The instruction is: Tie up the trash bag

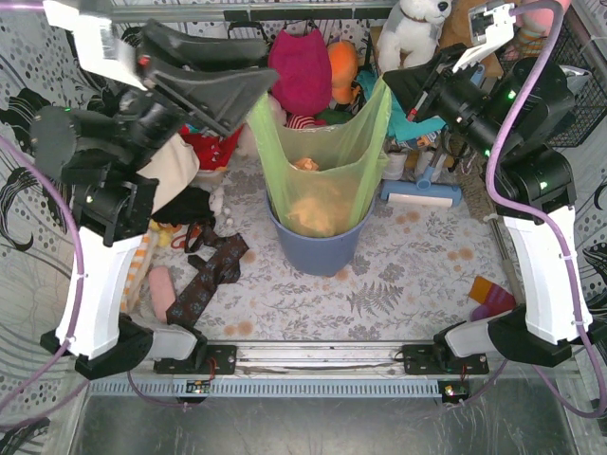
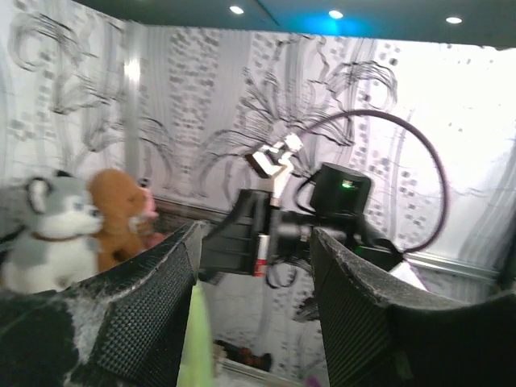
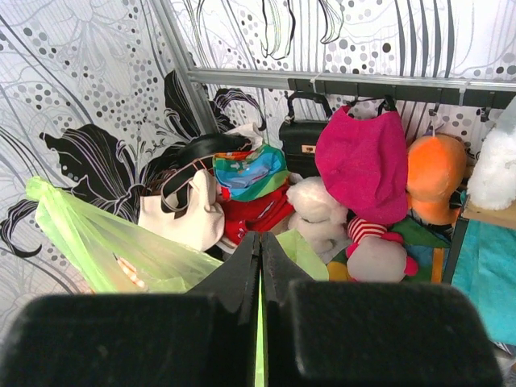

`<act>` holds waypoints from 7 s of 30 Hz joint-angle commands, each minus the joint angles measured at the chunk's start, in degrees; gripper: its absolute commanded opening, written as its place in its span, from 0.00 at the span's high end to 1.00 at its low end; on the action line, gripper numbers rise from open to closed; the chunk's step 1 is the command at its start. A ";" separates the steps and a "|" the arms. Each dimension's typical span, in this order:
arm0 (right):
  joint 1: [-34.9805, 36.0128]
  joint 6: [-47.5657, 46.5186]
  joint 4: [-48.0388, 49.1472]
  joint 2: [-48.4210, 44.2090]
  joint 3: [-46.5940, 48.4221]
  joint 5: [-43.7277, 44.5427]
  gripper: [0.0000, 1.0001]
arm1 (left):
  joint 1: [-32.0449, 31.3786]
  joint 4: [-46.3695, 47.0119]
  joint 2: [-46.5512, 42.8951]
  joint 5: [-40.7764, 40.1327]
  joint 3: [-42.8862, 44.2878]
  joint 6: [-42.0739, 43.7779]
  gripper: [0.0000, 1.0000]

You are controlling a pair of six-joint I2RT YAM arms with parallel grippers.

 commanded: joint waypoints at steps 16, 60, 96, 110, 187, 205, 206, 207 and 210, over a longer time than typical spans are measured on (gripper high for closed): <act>0.02 1.26 1.74 -2.10 1.10 -2.06 1.00 | -16.44 -6.01 15.30 -5.63 2.21 14.41 0.18; -0.04 2.68 1.28 -2.29 0.22 -5.05 1.00 | -16.46 3.83 23.00 1.29 3.22 16.08 0.52; 0.02 1.52 6.56 5.03 5.74 -22.85 0.44 | -16.51 17.46 7.16 16.56 -26.51 11.28 1.00; 0.04 11.65 21.68 18.08 11.70 -44.18 0.25 | -16.59 27.26 1.30 19.05 -37.91 9.24 1.00; 9.82 29.56 50.41 -15.66 -53.72 12.58 1.00 | -13.00 17.22 -8.31 -8.47 -42.26 23.07 1.00; 9.91 22.99 82.95 -16.06 -69.16 -8.60 1.00 | -12.09 13.85 -8.54 -13.66 -43.46 22.80 1.00; 9.91 21.87 84.68 -15.98 -69.85 -9.92 1.00 | -12.07 13.81 -8.50 -13.77 -43.37 22.80 1.00; 9.91 20.76 86.30 -15.96 -70.50 -11.13 1.00 | -11.99 13.60 -8.58 -13.87 -43.36 22.82 1.00; 9.93 17.56 88.18 -15.89 -71.36 -14.39 1.00 | -11.83 12.85 -8.69 -14.36 -43.26 22.97 1.00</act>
